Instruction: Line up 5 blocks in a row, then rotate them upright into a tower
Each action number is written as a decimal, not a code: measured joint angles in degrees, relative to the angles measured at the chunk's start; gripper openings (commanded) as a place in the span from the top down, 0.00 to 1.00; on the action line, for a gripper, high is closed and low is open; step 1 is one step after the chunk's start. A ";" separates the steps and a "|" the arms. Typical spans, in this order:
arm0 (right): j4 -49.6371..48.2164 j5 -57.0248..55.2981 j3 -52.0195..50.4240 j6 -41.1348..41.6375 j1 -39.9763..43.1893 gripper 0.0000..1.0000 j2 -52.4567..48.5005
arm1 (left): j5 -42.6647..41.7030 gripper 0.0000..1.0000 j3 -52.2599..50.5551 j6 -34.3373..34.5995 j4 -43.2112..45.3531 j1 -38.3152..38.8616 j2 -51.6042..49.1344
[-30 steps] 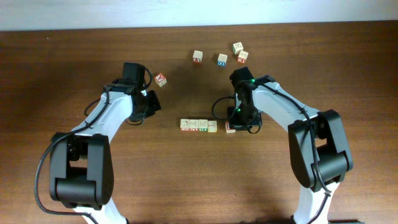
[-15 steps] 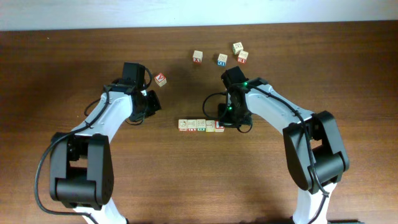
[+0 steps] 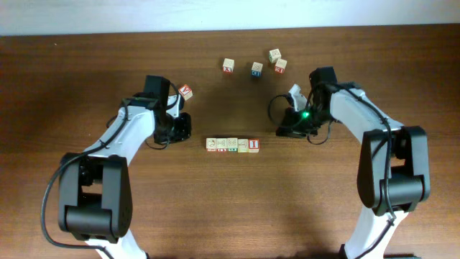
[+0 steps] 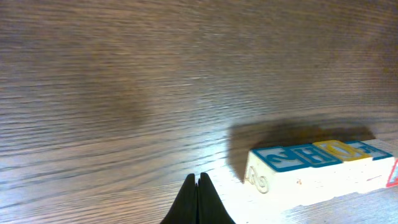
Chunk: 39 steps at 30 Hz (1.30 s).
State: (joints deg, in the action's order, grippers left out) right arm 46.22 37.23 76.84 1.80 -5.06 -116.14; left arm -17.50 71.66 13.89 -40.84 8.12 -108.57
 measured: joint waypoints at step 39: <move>-16.52 5.11 -12.20 6.84 -1.42 0.96 0.46 | -4.66 1.00 -0.94 -8.52 2.36 5.90 -3.82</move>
State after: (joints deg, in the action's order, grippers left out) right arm 29.69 42.35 64.64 8.64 -6.48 -115.68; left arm -22.15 70.72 5.37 -38.48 14.02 -112.40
